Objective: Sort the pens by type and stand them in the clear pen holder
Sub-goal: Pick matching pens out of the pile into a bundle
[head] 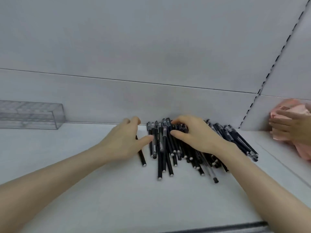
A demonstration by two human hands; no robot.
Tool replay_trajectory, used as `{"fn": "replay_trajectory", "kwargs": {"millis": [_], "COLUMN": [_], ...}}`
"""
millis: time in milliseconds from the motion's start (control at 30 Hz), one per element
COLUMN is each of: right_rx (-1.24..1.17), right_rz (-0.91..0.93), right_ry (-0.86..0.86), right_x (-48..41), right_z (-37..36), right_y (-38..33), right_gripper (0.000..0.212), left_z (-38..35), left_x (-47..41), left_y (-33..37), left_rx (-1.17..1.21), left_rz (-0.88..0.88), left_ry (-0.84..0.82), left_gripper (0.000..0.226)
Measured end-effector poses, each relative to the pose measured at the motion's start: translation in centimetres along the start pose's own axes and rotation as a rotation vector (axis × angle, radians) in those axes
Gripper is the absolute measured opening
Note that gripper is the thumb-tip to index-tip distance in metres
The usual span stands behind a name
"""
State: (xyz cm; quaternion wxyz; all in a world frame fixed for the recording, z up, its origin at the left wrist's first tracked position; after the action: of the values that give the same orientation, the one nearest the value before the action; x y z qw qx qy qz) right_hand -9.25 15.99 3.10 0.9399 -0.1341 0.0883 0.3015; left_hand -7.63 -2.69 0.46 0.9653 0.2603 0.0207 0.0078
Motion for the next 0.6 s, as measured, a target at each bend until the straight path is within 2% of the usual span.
{"fn": "replay_trajectory", "kwargs": {"millis": [167,300,433,600], "right_rx": [-0.007,0.033,0.043,0.063], "right_rz": [0.1,0.133,0.132,0.136], "right_ry": [-0.037,-0.069,-0.099,-0.122], "right_x": [-0.1,0.1,0.3,0.3], "right_z": [-0.3,-1.0,-1.8,-2.1], "right_y": [0.9,1.2,1.4,1.4], "right_gripper": [0.046,0.058,0.06,0.062], "left_z": [-1.2,-1.9,-2.0,-2.0], "left_x": [-0.3,-0.9,-1.7,-3.1], "left_y": [1.6,2.3,2.0,1.8], "left_rx": [0.232,0.349,0.494,0.526], "left_rz": [0.164,0.248,0.337,0.365], "left_ry": [0.035,0.018,-0.042,-0.12], "left_gripper": [0.065,0.074,0.078,0.071]}}
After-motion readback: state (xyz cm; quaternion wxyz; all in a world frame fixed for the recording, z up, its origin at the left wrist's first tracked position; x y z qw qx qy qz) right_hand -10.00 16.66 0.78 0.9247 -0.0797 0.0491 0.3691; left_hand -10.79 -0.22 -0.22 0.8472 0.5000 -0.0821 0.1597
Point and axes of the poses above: each hand's wrist, its own x-axis away from the middle knuckle, its own z-axis out of the back of the hand, y = z × x, the point moved 5 cm from there along -x, towards the middle knuckle, and after that the axes turned 13 degrees about z, right-handed, at the moved point
